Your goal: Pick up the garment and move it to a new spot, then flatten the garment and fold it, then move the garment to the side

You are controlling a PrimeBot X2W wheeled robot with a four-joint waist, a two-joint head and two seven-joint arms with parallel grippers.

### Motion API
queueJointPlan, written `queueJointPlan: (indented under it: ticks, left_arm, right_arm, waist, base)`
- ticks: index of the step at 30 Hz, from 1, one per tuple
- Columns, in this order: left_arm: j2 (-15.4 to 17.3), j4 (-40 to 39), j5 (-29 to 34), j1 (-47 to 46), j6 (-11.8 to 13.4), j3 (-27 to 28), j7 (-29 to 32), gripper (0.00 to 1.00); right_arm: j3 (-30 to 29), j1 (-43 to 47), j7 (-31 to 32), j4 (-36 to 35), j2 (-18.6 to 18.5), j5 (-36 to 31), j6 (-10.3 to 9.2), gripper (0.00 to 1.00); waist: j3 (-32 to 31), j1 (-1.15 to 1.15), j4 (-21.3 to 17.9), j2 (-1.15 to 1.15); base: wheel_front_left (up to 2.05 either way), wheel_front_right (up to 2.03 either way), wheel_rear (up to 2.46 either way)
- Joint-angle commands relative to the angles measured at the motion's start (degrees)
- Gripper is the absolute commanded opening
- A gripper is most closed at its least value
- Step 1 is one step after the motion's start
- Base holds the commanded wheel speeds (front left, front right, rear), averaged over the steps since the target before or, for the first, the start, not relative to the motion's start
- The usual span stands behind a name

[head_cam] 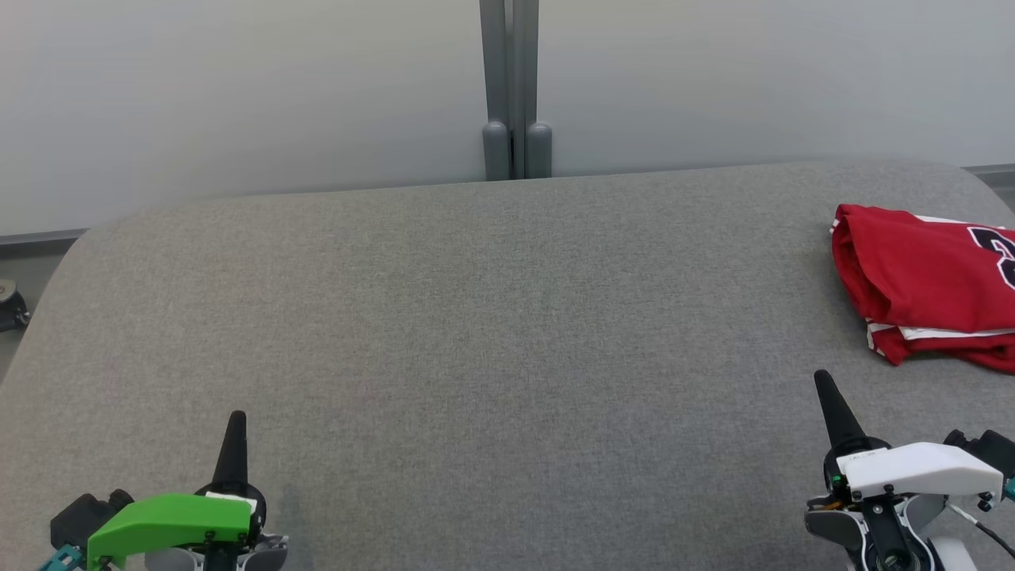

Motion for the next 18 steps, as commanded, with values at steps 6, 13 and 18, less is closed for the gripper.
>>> queueJointPlan:
  ticks: [6,13,18]
  left_arm:
    - [0.28,-0.99,-3.68,-1.72,-0.92,0.87,1.06,0.0]
    - [0.3,-1.34,-6.84,-1.98,-1.45,1.51,1.97,0.0]
    - [0.31,-1.57,-8.96,-2.27,-1.73,1.9,2.59,0.0]
  right_arm:
    - [-0.42,-1.64,1.13,-0.8,-0.33,4.0,-0.03,0.0]
    - [-0.7,-2.02,1.99,-0.9,-0.35,7.5,-0.04,0.0]
    - [-0.87,-2.25,2.64,-0.97,-0.36,9.81,-0.04,0.0]
  waist:
    - [0.27,0.0,-0.03,0.0]
    - [0.57,0.0,-0.07,0.0]
    - [0.77,0.0,-0.09,0.0]
  base:
    - [0.0,0.0,0.0]
    - [0.0,0.0,0.0]
    - [0.0,0.0,0.0]
